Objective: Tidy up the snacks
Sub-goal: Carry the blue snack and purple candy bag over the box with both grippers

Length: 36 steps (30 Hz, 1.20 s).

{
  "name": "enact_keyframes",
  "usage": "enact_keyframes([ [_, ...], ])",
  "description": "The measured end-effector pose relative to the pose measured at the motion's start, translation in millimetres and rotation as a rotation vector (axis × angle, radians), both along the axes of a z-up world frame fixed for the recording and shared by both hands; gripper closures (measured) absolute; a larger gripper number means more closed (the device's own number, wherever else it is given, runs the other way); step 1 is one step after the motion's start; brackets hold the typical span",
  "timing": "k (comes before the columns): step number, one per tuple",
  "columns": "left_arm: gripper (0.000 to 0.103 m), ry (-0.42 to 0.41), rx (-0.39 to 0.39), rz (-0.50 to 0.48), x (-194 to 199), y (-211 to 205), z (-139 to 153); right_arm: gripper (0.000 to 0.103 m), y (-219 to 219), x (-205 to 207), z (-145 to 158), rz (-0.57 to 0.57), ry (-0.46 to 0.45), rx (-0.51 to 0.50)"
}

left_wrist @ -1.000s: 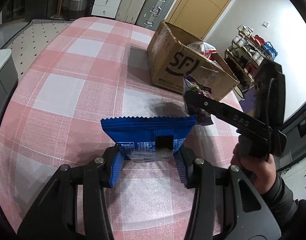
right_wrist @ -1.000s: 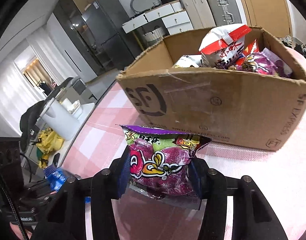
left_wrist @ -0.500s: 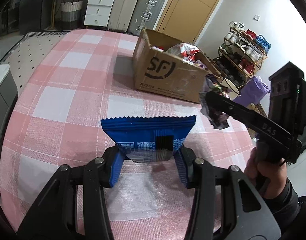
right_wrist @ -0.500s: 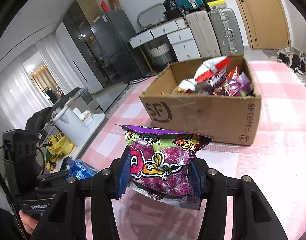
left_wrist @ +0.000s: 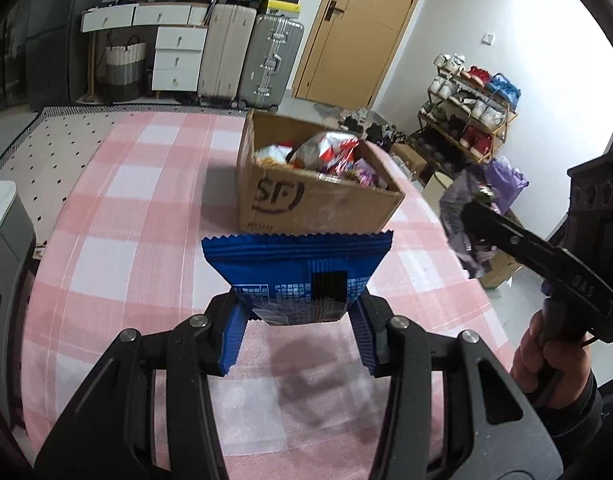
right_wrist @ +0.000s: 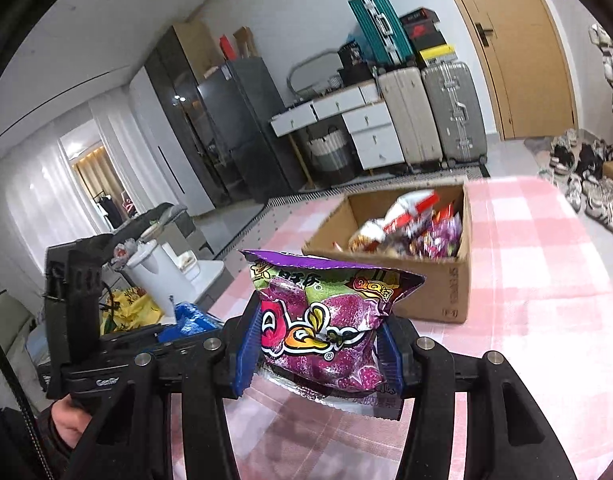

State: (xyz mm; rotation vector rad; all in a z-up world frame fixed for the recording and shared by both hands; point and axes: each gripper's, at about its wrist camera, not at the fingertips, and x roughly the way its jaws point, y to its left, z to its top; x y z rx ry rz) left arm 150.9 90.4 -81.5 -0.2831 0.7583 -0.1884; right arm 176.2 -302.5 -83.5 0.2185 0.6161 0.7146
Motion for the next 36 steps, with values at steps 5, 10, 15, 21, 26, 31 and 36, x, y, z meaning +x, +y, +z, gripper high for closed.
enact_keyframes([
  [5,0.060,-0.031,0.010,-0.017,8.1,-7.7,21.1,0.052,-18.4,-3.3,24.2,0.000,-0.023,0.035],
  [10,0.060,-0.074,0.047,-0.028,21.9,-14.1,44.6,0.052,-20.2,1.4,44.3,0.014,-0.048,0.023],
  [15,0.060,-0.073,0.081,-0.034,42.7,-15.5,55.2,0.052,-23.5,7.6,70.3,0.021,-0.091,0.023],
  [21,0.060,-0.076,0.085,-0.034,72.2,-10.2,70.2,0.052,-22.9,26.6,97.4,0.022,-0.127,0.014],
  [26,0.060,-0.088,0.090,-0.045,105.0,-13.7,89.8,0.052,-15.2,46.4,117.2,0.032,-0.152,0.001],
  [31,0.060,-0.093,0.103,-0.066,140.0,-20.0,109.7,0.052,-8.3,69.7,127.6,0.033,-0.151,-0.003],
  [36,0.060,-0.076,0.107,-0.081,177.8,-25.5,120.1,0.052,3.4,103.5,128.7,0.027,-0.135,-0.021],
])
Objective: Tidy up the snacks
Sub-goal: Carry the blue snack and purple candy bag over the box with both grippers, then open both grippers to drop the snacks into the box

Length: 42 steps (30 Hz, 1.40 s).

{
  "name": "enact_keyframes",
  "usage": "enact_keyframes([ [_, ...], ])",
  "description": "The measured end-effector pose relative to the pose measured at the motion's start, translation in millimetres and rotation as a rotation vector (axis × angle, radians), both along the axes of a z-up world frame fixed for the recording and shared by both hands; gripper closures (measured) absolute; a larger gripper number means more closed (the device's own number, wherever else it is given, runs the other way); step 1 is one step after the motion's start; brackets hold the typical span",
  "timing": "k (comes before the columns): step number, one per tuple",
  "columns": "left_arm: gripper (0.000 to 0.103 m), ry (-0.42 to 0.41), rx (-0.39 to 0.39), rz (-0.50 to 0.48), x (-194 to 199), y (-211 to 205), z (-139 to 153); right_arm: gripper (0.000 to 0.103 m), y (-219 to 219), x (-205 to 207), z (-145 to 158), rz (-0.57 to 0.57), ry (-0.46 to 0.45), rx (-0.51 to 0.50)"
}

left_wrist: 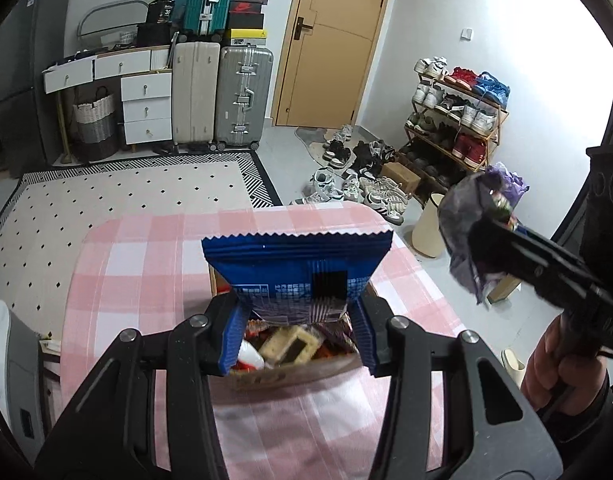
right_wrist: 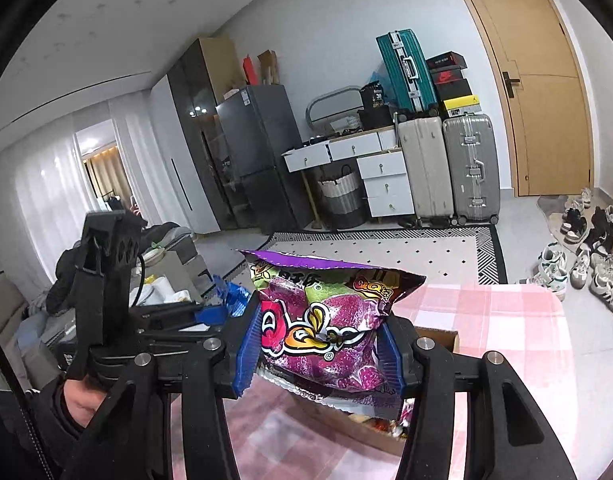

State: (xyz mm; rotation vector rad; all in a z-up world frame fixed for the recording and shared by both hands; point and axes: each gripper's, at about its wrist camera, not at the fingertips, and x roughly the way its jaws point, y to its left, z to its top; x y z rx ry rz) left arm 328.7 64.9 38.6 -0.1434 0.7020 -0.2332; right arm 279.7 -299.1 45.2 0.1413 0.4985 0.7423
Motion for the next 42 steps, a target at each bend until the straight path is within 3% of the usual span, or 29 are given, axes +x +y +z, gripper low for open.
enact_keyframes([
  [10,0.060,0.097,-0.004,-0.005,71.5,-0.2,-34.7,0.052,21.2,59.8,-26.1,-0.018,0.057,-0.043],
  [22,0.060,0.162,-0.012,0.003,109.1,2.2,-87.5,0.051,34.5,108.1,-86.2,-0.036,0.130,-0.077],
  [25,0.060,0.178,-0.002,0.006,119.4,-4.0,-95.3,0.046,41.3,118.7,-104.8,-0.042,0.155,-0.121],
  [27,0.054,0.203,0.016,0.019,128.6,-7.5,-104.7,0.044,43.3,123.2,-116.5,-0.060,0.169,-0.141],
  [29,0.039,0.235,0.018,0.023,133.2,-9.9,-113.5,0.034,44.0,129.0,-125.7,-0.068,0.191,-0.143],
  [34,0.037,0.242,0.028,0.031,129.4,-8.2,-123.2,0.029,31.1,126.6,-124.3,-0.105,0.156,-0.119],
  [42,0.037,0.204,0.032,0.042,105.0,-5.0,-111.7,0.026,6.8,104.8,-107.8,-0.132,0.120,-0.055],
])
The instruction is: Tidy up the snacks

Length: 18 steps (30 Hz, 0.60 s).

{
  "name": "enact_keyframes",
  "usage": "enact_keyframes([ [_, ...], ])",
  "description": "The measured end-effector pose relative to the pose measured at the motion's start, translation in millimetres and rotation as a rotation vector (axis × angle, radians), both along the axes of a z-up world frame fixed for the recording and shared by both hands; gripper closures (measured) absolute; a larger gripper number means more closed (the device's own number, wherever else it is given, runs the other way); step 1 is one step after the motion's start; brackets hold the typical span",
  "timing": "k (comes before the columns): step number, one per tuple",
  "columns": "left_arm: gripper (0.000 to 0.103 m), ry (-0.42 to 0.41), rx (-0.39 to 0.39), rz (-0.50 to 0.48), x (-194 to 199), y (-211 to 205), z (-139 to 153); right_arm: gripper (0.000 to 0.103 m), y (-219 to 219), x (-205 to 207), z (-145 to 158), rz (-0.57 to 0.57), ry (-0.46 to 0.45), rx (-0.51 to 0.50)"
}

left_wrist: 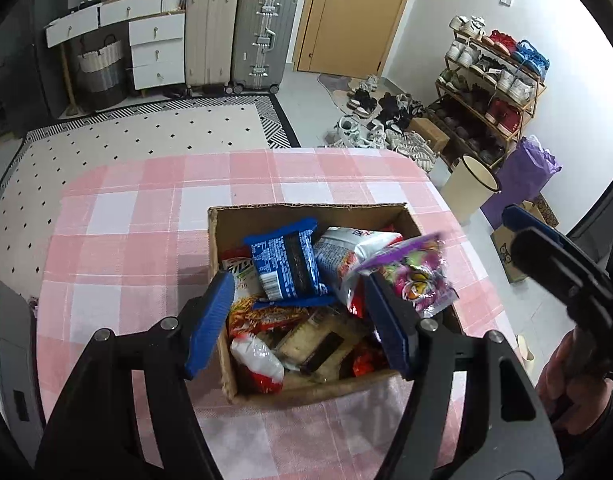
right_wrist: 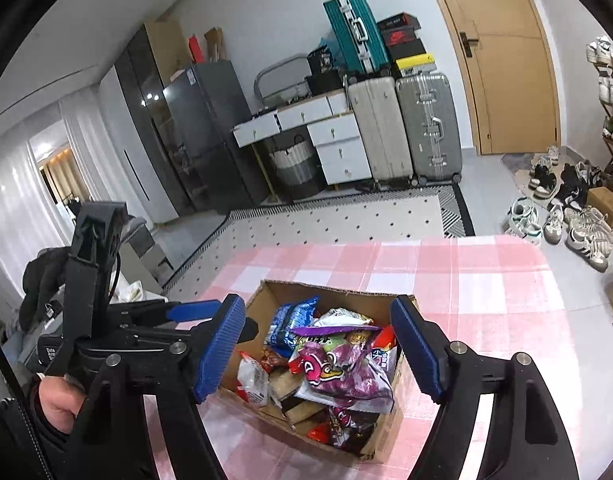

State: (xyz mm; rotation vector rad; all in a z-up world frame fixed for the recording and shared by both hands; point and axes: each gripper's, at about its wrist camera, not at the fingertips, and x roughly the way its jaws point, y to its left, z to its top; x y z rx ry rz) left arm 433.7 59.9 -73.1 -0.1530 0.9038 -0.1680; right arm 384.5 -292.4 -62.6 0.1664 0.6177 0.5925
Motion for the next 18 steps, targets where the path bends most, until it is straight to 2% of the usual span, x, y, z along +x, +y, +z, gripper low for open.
enact_keyframes([
  [3,0.034,-0.007,0.015,0.020,-14.0,2.1,8.5,0.018,-1.1,-12.3,7.3,0.003,-0.013,0.001],
  [6,0.032,-0.036,0.034,0.029,-31.4,1.1,20.3,0.018,-8.5,-25.7,10.7,-0.008,-0.026,0.019],
  [8,0.026,-0.050,0.033,0.039,-41.6,0.1,27.6,0.018,-15.4,-35.2,11.6,-0.018,-0.025,0.033],
  [12,0.024,-0.083,0.032,0.049,-68.8,-1.1,41.8,0.017,-26.4,-60.1,14.4,-0.027,-0.035,0.055],
  [18,0.022,-0.134,0.067,0.062,-113.1,-5.7,57.8,0.007,-42.8,-102.8,21.8,-0.053,-0.078,0.082],
])
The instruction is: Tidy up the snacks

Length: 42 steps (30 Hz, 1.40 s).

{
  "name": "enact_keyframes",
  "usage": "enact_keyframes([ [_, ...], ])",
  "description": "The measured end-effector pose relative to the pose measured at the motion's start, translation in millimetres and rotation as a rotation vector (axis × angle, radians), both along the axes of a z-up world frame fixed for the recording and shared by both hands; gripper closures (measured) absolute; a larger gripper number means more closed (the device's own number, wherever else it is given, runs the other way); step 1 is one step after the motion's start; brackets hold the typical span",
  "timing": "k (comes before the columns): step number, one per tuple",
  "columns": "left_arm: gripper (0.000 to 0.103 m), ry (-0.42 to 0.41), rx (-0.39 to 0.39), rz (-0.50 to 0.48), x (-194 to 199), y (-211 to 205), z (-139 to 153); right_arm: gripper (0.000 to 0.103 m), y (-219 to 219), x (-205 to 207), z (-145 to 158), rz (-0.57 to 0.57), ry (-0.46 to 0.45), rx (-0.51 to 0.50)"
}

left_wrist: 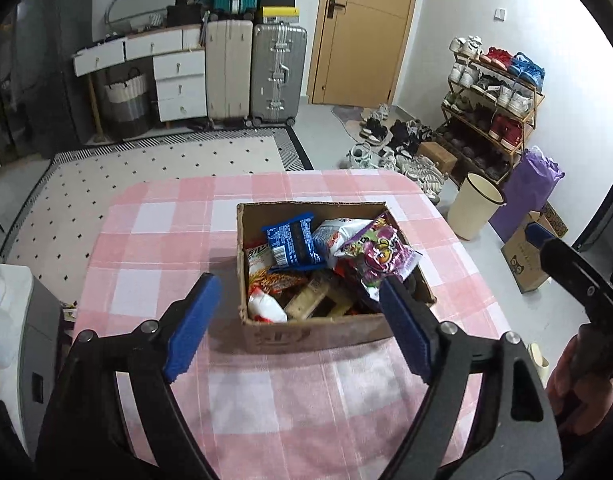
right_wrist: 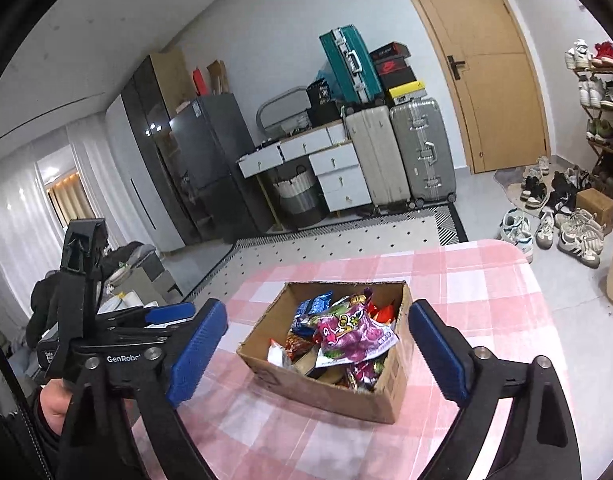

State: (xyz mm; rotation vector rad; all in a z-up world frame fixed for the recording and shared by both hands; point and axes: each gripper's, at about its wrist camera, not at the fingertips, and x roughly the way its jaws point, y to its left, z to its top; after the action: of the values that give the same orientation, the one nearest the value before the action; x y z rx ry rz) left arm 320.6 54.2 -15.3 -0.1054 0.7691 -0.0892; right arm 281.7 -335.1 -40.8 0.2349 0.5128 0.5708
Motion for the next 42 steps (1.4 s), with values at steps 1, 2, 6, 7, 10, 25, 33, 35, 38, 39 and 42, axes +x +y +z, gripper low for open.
enact_keyframes([
  [1,0.022,-0.005,0.005,0.004,-8.4,-0.8,1.7,0.005,-2.6,-6.5,1.1,-0.005,-0.004,0.007],
  [2,0.022,-0.009,0.010,0.005,-15.3,-1.5,3.4,0.004,-5.4,-13.2,1.2,-0.004,-0.006,0.013],
  [6,0.020,-0.035,0.030,0.016,-48.2,-2.4,8.2,0.002,-15.6,-42.5,-0.6,-0.015,-0.024,0.010],
  [7,0.020,-0.033,0.035,0.019,-54.6,-2.5,8.3,0.002,-17.4,-49.4,-1.6,-0.018,-0.025,0.006],
  [10,0.020,-0.043,0.042,0.035,-77.6,-1.1,7.8,0.001,-22.8,-66.3,-5.0,-0.027,-0.021,-0.009],
  [25,0.001,-0.205,-0.052,0.114,-170.7,32.4,-23.6,0.001,-36.3,-142.3,-42.5,-0.081,-0.092,-0.110],
  [33,0.001,-0.220,-0.002,0.192,-168.2,40.1,-62.1,0.001,-28.8,-153.8,-67.8,-0.067,-0.194,-0.189],
  [35,0.001,-0.218,0.032,0.200,-162.2,38.6,-73.6,0.001,-28.4,-148.3,-77.4,-0.064,-0.184,-0.185],
  [38,0.001,-0.227,0.081,0.227,-152.1,36.2,-94.0,0.001,-28.8,-137.5,-90.2,-0.070,-0.165,-0.175],
  [39,0.001,-0.225,0.085,0.234,-149.2,36.1,-99.5,0.001,-28.5,-133.4,-94.8,-0.077,-0.158,-0.176],
  [42,0.001,-0.206,0.092,0.241,-134.9,34.6,-119.6,0.001,-27.8,-123.5,-106.1,-0.076,-0.148,-0.170],
])
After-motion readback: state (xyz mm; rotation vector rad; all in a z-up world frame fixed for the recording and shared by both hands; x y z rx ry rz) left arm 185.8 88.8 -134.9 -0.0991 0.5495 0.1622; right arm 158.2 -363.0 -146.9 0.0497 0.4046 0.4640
